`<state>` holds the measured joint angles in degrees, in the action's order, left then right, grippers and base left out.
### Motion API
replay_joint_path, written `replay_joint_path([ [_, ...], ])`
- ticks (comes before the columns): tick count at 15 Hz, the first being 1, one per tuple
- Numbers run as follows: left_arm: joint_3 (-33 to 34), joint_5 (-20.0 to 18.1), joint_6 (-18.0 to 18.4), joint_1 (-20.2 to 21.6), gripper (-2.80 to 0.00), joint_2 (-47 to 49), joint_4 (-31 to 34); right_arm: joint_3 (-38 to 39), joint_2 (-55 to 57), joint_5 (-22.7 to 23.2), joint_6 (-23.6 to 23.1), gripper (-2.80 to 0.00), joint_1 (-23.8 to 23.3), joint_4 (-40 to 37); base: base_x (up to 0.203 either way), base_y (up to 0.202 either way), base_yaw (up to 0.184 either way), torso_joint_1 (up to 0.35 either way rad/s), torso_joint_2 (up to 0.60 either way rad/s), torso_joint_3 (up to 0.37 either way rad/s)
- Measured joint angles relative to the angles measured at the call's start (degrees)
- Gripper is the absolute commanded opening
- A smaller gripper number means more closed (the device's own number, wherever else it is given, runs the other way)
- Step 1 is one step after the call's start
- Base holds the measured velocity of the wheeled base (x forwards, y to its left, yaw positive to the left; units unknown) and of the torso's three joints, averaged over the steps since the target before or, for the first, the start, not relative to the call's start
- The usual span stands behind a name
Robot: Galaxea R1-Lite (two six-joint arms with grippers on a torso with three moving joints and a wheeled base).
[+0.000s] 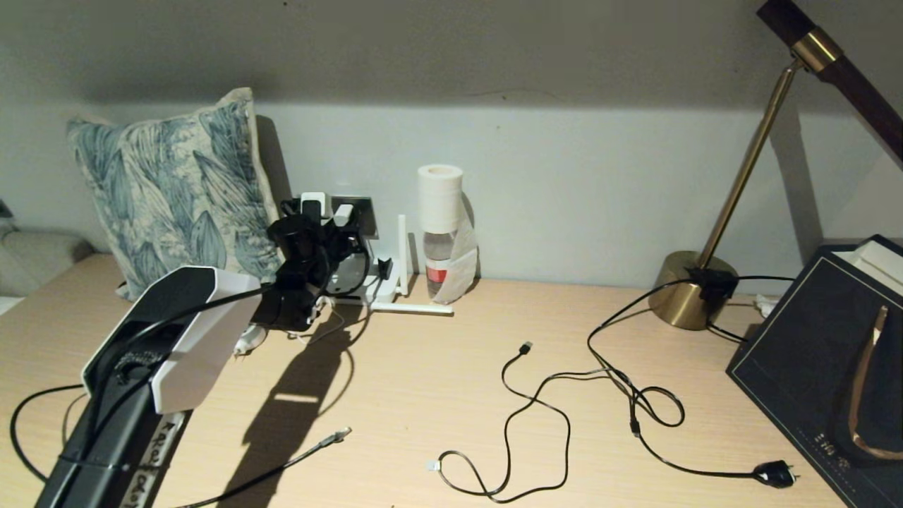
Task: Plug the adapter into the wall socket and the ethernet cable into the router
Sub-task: Plug plug into socket
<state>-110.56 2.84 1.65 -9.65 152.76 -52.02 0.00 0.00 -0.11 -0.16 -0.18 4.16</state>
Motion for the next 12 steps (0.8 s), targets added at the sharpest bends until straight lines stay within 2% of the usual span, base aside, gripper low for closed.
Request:
replay_joint_path([
  [12, -0.1, -0.6, 0.8, 0.4, -2.8, 0.3, 0.8, 0.0, 0.0, 0.0, 0.0, -2.8, 0.0, 0.0, 0.0, 0.0, 0.0, 0.0, 0.0, 0.0],
])
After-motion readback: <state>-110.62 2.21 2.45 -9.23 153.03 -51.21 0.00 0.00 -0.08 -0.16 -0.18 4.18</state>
